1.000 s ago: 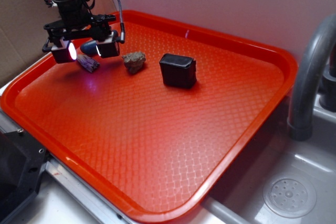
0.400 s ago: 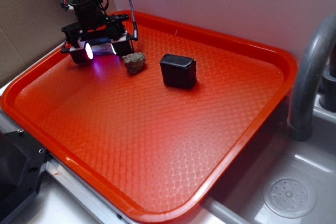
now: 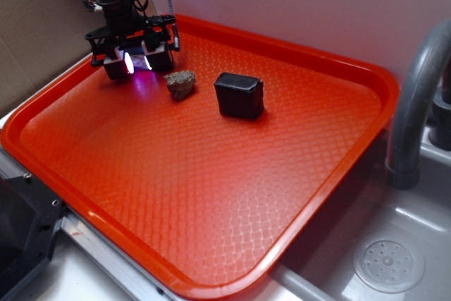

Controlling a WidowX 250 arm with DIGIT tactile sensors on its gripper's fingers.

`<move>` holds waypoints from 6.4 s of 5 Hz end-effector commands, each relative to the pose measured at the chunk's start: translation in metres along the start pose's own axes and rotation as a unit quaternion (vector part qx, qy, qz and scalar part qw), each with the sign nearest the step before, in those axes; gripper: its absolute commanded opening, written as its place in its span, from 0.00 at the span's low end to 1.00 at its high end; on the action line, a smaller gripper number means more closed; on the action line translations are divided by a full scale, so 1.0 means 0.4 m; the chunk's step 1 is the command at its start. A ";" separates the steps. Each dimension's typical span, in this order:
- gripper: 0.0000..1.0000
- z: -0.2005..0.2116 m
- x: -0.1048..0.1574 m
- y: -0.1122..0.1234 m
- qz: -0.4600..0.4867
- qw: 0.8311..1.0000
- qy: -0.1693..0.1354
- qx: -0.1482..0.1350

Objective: Grab the wood chip.

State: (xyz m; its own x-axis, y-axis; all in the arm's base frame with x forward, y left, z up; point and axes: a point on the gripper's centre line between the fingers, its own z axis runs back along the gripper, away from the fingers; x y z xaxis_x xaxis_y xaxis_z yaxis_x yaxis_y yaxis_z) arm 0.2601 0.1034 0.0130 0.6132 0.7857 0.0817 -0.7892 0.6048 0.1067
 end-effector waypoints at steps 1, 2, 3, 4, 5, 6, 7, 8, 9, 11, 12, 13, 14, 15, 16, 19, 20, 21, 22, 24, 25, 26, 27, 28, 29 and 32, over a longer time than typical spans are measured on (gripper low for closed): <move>0.00 -0.020 -0.009 0.053 0.005 1.000 0.003 0.019; 0.00 -0.012 -0.015 0.052 -0.006 1.000 0.007 0.015; 0.00 0.040 -0.042 0.080 -0.047 0.999 0.015 0.004; 0.00 0.117 -0.065 0.122 -0.049 0.998 0.013 -0.022; 1.00 0.186 -0.039 0.139 -0.016 0.997 0.035 -0.063; 1.00 0.184 -0.011 0.121 0.030 0.997 0.050 -0.059; 1.00 0.157 0.007 0.087 0.070 0.995 0.055 -0.045; 1.00 0.136 0.015 0.054 0.087 0.993 0.061 -0.046; 1.00 0.143 0.017 0.036 0.092 0.992 0.066 -0.051; 1.00 0.106 0.026 -0.020 0.149 0.985 0.071 -0.050; 1.00 0.082 0.017 -0.026 0.168 0.983 0.065 -0.043; 1.00 0.078 0.010 -0.027 0.202 0.978 0.032 -0.035; 1.00 0.069 0.024 -0.028 0.222 0.974 0.021 -0.038; 1.00 0.052 0.048 -0.015 0.231 0.972 0.028 -0.038; 1.00 0.045 0.069 -0.006 0.234 0.971 0.027 -0.036; 1.00 0.024 0.124 0.023 0.250 0.968 0.020 -0.025; 1.00 -0.002 0.132 0.040 0.252 0.967 0.023 -0.011; 1.00 -0.028 0.121 0.060 0.248 0.968 0.034 0.004; 1.00 -0.044 0.098 0.080 0.236 0.971 0.044 0.014; 0.00 -0.043 0.071 0.084 0.229 0.972 0.040 0.021; 0.00 -0.041 0.064 0.079 0.213 0.976 0.033 0.025; 0.00 -0.038 0.056 0.073 0.204 0.978 0.031 0.025; 0.00 -0.036 0.045 0.068 0.192 0.980 0.035 0.025; 0.00 -0.026 0.009 0.064 0.160 0.986 0.045 0.017; 0.00 0.038 -0.105 0.051 0.033 0.997 0.062 -0.008; 0.00 0.377 -0.277 0.044 -0.267 0.957 -0.068 -0.094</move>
State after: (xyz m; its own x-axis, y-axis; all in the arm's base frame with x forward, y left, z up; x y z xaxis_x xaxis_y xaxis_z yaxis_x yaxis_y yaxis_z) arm 0.1937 -0.0124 0.1517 0.9191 0.3614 0.1572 -0.3671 0.9302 0.0075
